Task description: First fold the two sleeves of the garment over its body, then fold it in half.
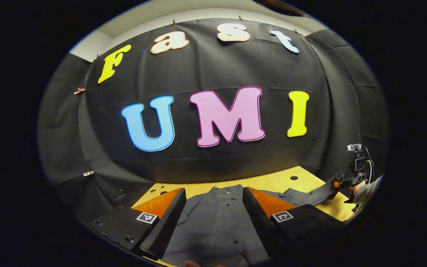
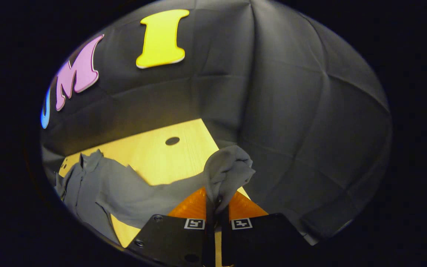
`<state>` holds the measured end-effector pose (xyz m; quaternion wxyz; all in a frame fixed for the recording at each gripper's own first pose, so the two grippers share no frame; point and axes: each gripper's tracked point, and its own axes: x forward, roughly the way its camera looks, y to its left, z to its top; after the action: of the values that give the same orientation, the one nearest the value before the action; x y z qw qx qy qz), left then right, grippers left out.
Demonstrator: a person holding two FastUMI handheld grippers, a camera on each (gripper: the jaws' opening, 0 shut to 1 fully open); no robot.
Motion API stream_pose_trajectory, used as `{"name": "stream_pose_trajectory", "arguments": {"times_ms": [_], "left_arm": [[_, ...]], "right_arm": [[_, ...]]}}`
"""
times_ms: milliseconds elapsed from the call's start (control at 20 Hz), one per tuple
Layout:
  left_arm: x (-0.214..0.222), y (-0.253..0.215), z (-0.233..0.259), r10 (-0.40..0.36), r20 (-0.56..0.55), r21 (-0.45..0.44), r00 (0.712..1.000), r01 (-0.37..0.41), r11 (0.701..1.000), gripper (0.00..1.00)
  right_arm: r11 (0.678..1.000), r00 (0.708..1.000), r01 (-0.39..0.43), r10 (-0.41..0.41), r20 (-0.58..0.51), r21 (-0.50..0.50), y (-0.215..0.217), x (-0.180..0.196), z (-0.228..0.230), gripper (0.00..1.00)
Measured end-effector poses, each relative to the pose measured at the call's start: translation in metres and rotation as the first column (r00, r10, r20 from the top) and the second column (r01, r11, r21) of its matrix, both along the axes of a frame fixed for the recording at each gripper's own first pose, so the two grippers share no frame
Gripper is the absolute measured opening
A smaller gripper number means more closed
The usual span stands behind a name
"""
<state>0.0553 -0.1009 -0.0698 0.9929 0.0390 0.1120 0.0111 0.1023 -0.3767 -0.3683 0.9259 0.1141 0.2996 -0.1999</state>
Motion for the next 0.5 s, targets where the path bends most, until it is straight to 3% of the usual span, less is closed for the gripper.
{"name": "stream_pose_trajectory", "arguments": {"times_ms": [200,500], "left_arm": [[0.005,0.035,-0.001,-0.039,0.017,-0.020,0.999,0.040,0.999,0.95],[0.008,0.109,-0.008,-0.048,0.044,-0.048,0.998,0.050,0.998,0.96]], "right_arm": [[0.998,0.997,0.008,-0.002,0.078,-0.066,0.021,-0.021,0.062,0.11],[0.994,0.980,-0.008,0.030,0.199,-0.111,0.107,-0.027,0.152,0.11]]}}
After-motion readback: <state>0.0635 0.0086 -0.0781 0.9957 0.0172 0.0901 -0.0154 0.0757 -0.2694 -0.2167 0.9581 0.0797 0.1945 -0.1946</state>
